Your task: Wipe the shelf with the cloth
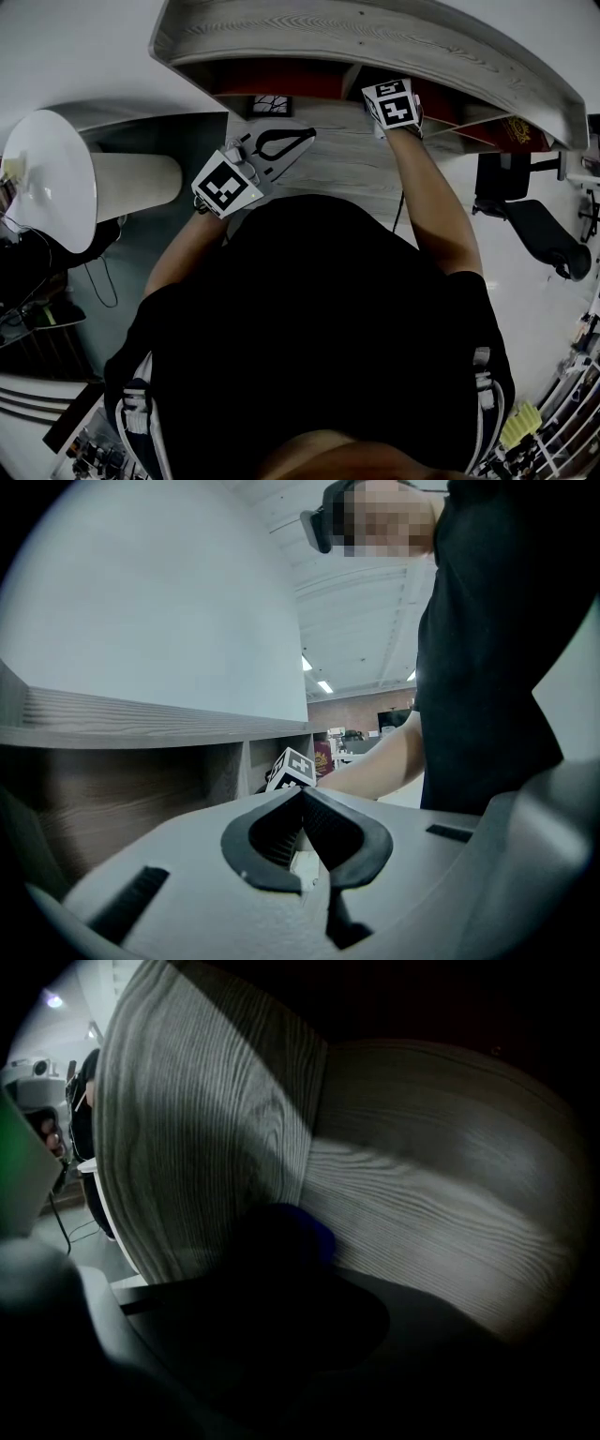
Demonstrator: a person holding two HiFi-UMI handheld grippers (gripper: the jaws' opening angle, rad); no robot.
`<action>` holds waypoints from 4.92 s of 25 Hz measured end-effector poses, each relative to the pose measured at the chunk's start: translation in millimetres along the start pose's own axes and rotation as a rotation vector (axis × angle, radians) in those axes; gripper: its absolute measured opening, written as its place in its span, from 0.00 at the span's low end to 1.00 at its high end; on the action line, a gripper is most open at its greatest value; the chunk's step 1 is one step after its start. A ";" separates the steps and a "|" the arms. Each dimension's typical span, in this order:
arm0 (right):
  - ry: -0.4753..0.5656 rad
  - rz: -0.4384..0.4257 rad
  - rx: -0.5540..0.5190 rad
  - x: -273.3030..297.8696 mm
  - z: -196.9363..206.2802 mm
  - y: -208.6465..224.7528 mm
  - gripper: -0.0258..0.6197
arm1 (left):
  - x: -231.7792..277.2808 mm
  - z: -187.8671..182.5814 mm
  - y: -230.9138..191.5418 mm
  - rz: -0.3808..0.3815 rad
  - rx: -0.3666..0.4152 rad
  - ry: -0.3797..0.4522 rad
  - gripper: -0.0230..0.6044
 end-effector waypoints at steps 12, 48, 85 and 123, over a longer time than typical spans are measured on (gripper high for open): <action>-0.017 0.001 0.050 -0.1 6.4 10.9 0.15 | -8.3 -1.9 -3.2 0.013 -0.027 0.021 0.06; -0.121 0.279 0.226 -59.3 85.5 137.1 0.15 | -0.6 2.3 -2.0 0.057 -0.032 0.018 0.06; -0.139 0.288 0.205 -55.2 82.9 132.5 0.15 | -3.5 6.3 -0.3 0.047 -0.052 0.006 0.06; -0.041 0.052 0.008 -1.4 2.2 0.0 0.15 | -0.8 19.6 5.9 0.096 -0.052 -0.034 0.06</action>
Point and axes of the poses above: the fingertips, and each gripper's own axes: x forward along the fingers, y to its right, z out of its underside, the point moved 4 cm from there along -x, backward along the fingers, and after that the axes turned 5 degrees about z, right-handed, at the moved point
